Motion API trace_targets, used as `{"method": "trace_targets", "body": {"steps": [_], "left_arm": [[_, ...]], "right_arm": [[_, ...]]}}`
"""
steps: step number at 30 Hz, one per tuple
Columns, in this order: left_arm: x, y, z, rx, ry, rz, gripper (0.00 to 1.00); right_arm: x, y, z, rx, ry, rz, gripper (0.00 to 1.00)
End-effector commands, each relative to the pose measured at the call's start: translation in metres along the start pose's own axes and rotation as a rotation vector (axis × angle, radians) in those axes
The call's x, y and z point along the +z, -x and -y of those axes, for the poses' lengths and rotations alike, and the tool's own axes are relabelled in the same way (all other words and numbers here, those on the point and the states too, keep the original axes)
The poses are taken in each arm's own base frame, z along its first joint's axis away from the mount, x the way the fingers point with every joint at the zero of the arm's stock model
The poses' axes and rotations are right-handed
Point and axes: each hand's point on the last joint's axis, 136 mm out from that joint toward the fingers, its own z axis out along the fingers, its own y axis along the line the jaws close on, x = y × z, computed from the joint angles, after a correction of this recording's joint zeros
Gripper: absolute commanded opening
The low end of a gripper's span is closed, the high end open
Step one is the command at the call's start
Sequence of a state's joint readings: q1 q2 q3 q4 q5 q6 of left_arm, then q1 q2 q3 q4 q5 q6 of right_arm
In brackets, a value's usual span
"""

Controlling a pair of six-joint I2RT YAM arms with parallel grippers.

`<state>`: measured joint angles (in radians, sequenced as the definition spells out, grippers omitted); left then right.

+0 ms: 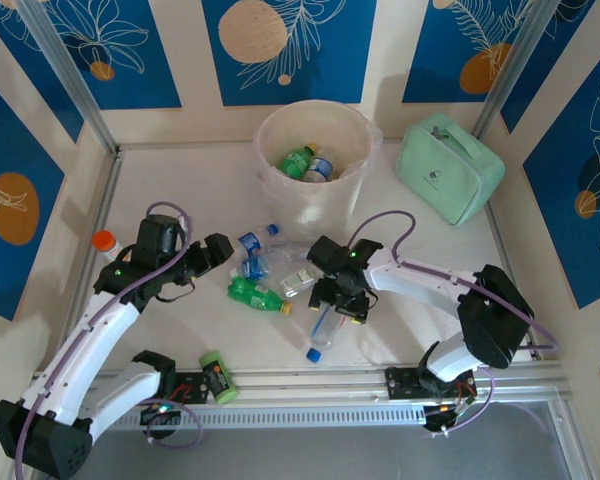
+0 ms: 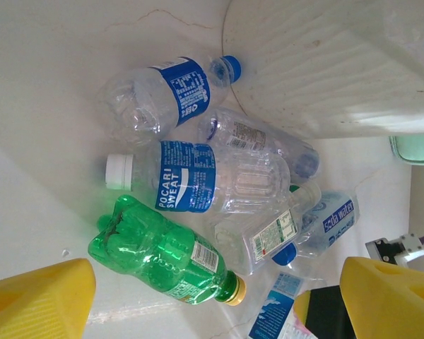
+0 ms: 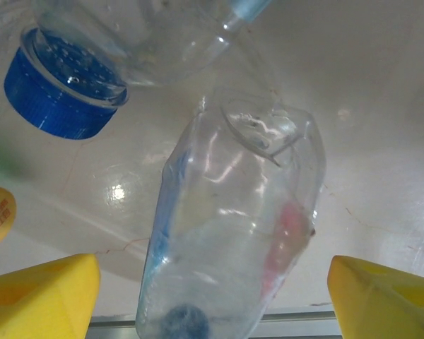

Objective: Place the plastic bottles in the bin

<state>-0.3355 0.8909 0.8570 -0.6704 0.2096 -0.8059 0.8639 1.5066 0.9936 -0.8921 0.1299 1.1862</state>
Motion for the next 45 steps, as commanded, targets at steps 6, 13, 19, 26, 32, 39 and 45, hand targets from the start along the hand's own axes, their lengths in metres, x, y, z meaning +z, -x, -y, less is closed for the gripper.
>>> {"method": "trace_targets", "body": {"steps": [6,13,19,26,32,39,45], "left_arm": [[-0.007,-0.001,0.002,0.001,-0.021,0.004,0.89],[-0.008,-0.001,0.000,0.004,-0.010,0.002,0.89],[-0.009,0.000,0.002,0.005,-0.014,0.005,0.89],[-0.011,0.000,0.005,-0.001,-0.025,0.005,0.89],[-0.017,0.004,0.010,0.004,-0.039,0.018,0.89],[-0.028,0.014,0.033,0.016,-0.121,0.050,0.91],[-0.040,0.020,0.073,0.037,-0.313,0.056,0.90]], "right_arm": [[0.014,-0.005,0.001,0.032,-0.075,-0.088,0.79],[0.017,-0.004,0.000,0.031,-0.072,-0.097,0.70],[0.015,-0.004,0.002,0.034,-0.058,-0.088,0.64],[0.015,-0.004,0.002,0.039,-0.050,-0.087,0.57],[0.005,-0.004,0.000,0.021,-0.013,-0.055,0.54],[-0.040,-0.004,-0.013,-0.050,0.137,0.082,0.51],[-0.101,0.005,-0.030,-0.084,0.318,0.214,0.50]]}}
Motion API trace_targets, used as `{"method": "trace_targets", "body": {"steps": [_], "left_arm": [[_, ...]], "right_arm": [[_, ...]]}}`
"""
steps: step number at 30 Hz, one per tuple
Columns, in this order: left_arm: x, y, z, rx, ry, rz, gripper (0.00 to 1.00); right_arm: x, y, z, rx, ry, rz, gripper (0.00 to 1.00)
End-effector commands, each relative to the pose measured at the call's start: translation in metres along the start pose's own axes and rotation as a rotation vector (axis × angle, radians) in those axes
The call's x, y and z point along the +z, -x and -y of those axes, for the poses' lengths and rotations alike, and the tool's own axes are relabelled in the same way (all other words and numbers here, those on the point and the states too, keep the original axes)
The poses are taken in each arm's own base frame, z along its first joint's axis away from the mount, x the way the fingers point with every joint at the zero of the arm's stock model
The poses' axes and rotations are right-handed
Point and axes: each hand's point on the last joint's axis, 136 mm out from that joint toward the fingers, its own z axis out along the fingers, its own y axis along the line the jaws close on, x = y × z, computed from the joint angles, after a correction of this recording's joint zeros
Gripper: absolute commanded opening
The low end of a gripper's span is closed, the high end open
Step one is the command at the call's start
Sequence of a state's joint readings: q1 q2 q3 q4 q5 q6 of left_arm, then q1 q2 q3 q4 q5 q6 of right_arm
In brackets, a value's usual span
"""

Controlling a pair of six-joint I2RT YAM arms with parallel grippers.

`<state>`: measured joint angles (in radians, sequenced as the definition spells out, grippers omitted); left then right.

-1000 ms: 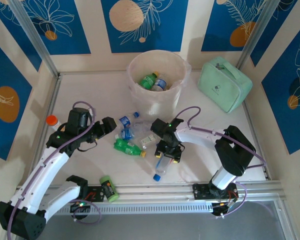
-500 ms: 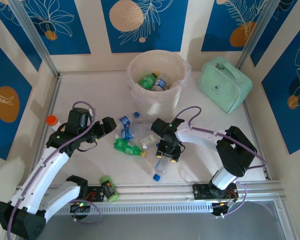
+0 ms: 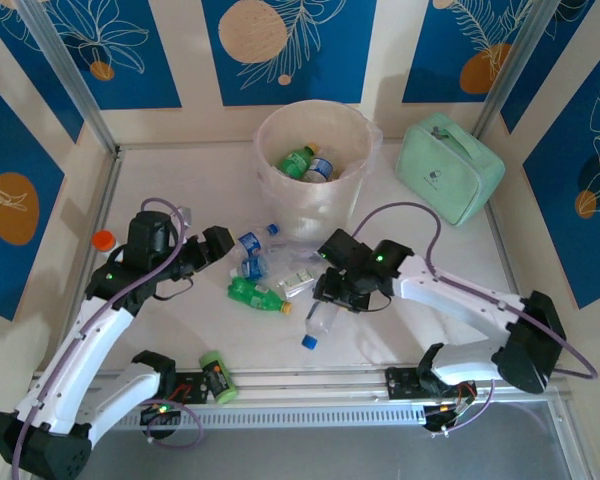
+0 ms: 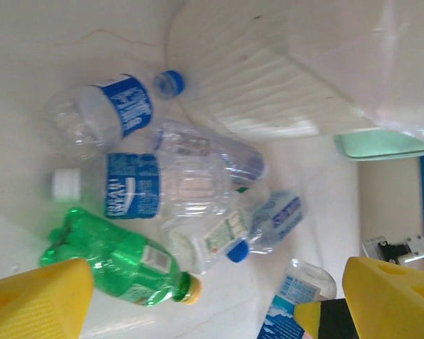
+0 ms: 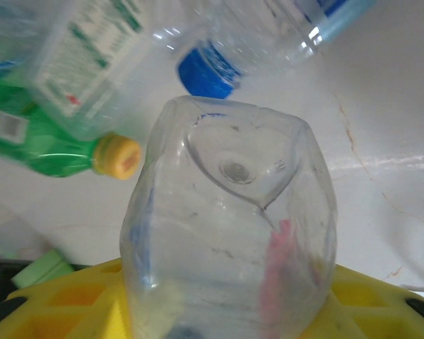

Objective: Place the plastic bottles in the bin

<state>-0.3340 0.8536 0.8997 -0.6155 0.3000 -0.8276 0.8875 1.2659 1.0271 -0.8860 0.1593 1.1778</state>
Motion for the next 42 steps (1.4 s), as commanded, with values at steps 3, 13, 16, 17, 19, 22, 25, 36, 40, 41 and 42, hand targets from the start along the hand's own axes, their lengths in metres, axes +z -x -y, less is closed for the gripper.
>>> {"method": "trace_targets", "body": {"steps": [3,13,16,17,19,22,25,36,40,41,42], "left_arm": [[-0.020,0.015,0.063,0.046,-0.272,0.029,0.90],[-0.040,-0.013,0.139,0.266,-0.524,-0.019,0.94],[-0.039,-0.034,0.160,0.358,-0.570,-0.057,0.92],[-0.038,-0.040,0.165,0.383,-0.577,-0.064,0.92],[-0.035,-0.049,0.171,0.424,-0.576,-0.072,0.92],[-0.026,-0.061,0.176,0.470,-0.569,-0.098,0.93],[-0.016,-0.071,0.177,0.504,-0.548,-0.128,0.93],[0.006,-0.095,0.183,0.651,-0.461,-0.158,0.84],[0.008,-0.096,0.185,0.686,-0.445,-0.145,0.81],[0.008,-0.097,0.185,0.693,-0.444,-0.149,0.80],[0.010,-0.098,0.185,0.700,-0.439,-0.150,0.80]], "right_arm": [[-0.061,0.022,-0.036,-0.071,0.187,0.166,0.50],[-0.139,0.049,-0.077,-0.105,0.427,0.353,0.49],[-0.151,0.053,-0.083,-0.106,0.464,0.379,0.49],[-0.153,0.054,-0.085,-0.103,0.471,0.382,0.49],[-0.156,0.054,-0.087,-0.098,0.485,0.378,0.49],[-0.157,0.054,-0.089,-0.092,0.504,0.373,0.49],[-0.160,0.054,-0.090,-0.082,0.528,0.378,0.49],[-0.160,0.054,-0.095,-0.054,0.563,0.335,0.48],[-0.157,0.054,-0.098,-0.054,0.563,0.319,0.48],[-0.156,0.053,-0.099,-0.053,0.564,0.313,0.48],[-0.156,0.053,-0.100,-0.051,0.566,0.309,0.48]]}}
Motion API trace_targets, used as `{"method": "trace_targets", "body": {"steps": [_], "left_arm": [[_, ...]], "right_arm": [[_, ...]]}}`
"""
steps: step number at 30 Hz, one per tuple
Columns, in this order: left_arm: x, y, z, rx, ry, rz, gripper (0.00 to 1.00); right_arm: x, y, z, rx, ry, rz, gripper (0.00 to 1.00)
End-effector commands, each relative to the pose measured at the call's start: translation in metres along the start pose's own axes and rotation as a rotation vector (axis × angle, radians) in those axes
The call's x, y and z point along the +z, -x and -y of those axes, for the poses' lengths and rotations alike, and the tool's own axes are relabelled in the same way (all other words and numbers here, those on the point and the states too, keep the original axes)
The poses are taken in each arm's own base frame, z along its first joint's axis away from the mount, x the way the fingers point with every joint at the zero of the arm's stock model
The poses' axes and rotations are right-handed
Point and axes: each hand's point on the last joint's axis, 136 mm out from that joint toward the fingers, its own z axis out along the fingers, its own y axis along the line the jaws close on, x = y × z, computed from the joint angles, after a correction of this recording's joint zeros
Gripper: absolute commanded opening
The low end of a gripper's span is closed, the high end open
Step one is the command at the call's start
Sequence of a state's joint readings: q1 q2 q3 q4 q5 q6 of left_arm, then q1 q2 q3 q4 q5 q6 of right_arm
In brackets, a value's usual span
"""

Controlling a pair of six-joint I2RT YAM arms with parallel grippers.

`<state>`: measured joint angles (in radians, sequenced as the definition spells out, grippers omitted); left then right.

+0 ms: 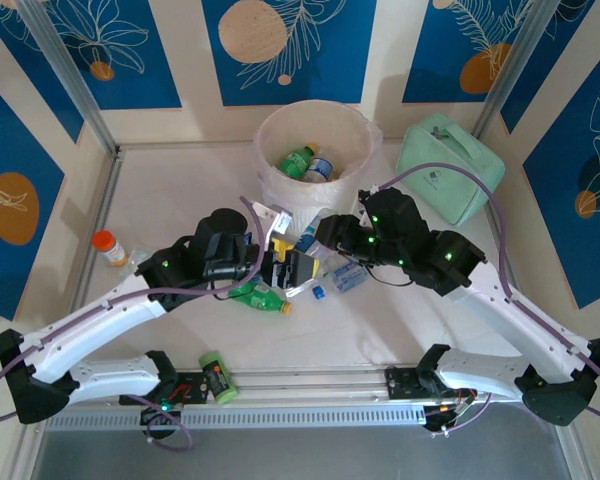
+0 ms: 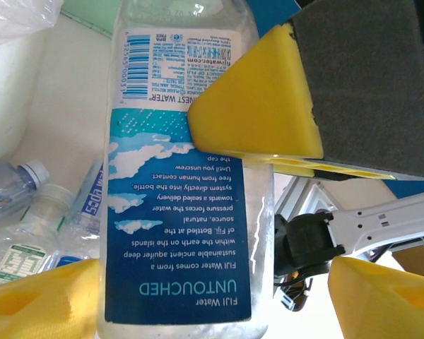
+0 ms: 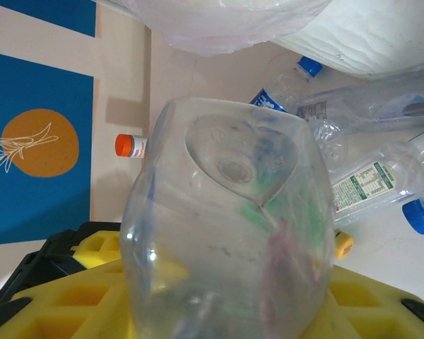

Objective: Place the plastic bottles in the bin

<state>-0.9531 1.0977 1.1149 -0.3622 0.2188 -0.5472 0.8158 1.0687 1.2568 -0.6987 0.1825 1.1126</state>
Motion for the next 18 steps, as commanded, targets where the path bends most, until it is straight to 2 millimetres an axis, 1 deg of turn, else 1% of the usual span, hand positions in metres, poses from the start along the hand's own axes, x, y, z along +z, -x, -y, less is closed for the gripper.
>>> {"method": "trace_targets", "body": {"steps": [1,6,10,18], "left_arm": [[-0.001,0.008,0.007,0.067,0.013,0.016,0.79],[0.004,0.000,0.006,0.102,0.038,-0.017,0.74],[0.007,-0.002,0.007,0.108,0.034,-0.021,0.73],[0.007,0.001,0.007,0.112,0.034,0.001,0.62]], "right_arm": [[0.000,0.000,-0.012,0.021,0.042,-0.019,0.48],[0.005,-0.003,-0.012,0.033,0.047,-0.034,0.48],[0.007,-0.005,-0.012,0.037,0.048,-0.043,0.48],[0.009,-0.008,-0.009,0.042,0.046,-0.052,0.48]]}}
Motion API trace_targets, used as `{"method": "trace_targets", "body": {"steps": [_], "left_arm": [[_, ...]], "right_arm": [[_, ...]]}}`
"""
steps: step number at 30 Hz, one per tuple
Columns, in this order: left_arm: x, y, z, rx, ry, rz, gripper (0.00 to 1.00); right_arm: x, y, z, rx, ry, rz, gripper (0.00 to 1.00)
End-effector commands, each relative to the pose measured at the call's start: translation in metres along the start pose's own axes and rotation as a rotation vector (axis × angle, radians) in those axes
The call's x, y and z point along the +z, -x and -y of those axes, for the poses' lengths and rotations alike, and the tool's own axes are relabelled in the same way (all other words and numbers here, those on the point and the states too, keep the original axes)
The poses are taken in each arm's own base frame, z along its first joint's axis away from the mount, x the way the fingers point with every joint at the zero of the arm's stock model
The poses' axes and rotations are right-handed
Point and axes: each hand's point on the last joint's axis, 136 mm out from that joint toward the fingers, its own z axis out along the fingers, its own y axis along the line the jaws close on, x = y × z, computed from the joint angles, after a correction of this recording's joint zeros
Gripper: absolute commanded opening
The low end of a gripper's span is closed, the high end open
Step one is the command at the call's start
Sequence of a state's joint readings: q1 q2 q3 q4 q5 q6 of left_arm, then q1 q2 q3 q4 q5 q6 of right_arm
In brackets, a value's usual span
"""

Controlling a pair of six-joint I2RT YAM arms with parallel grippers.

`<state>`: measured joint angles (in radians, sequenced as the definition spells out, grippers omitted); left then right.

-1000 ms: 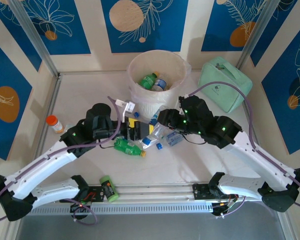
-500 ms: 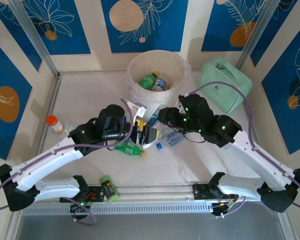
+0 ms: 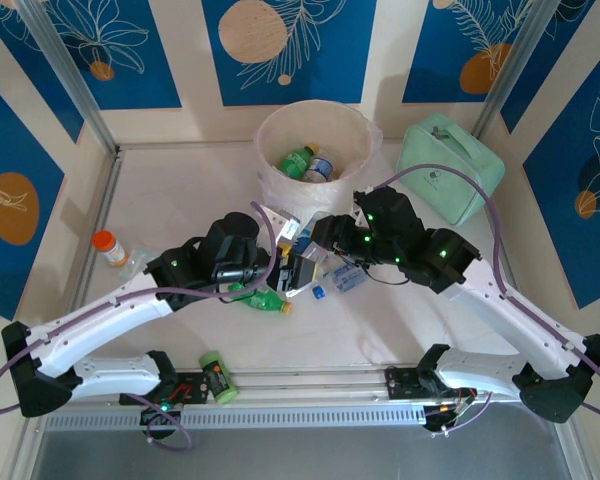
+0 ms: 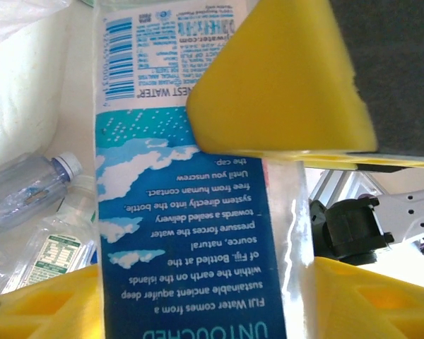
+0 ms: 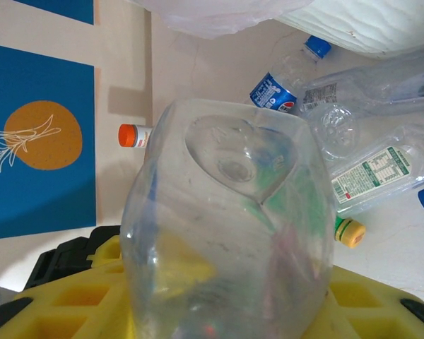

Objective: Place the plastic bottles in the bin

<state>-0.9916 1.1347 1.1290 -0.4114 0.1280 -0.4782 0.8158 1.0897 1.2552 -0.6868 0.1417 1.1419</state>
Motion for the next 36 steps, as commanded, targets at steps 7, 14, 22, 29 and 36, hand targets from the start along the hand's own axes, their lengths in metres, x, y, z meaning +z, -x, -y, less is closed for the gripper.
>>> {"method": "trace_targets", "body": {"steps": [7,14,22,29,36], "left_arm": [[-0.010,0.015,0.008,0.044,-0.001,0.061,0.56],[-0.024,0.021,-0.010,0.035,0.107,0.110,0.55],[-0.051,0.068,-0.009,0.052,0.210,0.201,0.55],[-0.060,0.151,-0.030,0.024,0.383,0.266,0.55],[-0.026,0.222,-0.072,0.002,0.390,0.269,0.54]], "right_arm": [[-0.006,0.003,0.000,0.004,0.008,0.024,0.63],[-0.047,0.035,0.040,0.052,-0.121,0.141,0.90],[-0.082,0.047,0.102,0.193,-0.218,0.216,0.89],[-0.080,0.035,0.120,0.247,-0.217,0.198,0.88],[-0.081,0.028,0.128,0.251,-0.232,0.188,0.88]]}}
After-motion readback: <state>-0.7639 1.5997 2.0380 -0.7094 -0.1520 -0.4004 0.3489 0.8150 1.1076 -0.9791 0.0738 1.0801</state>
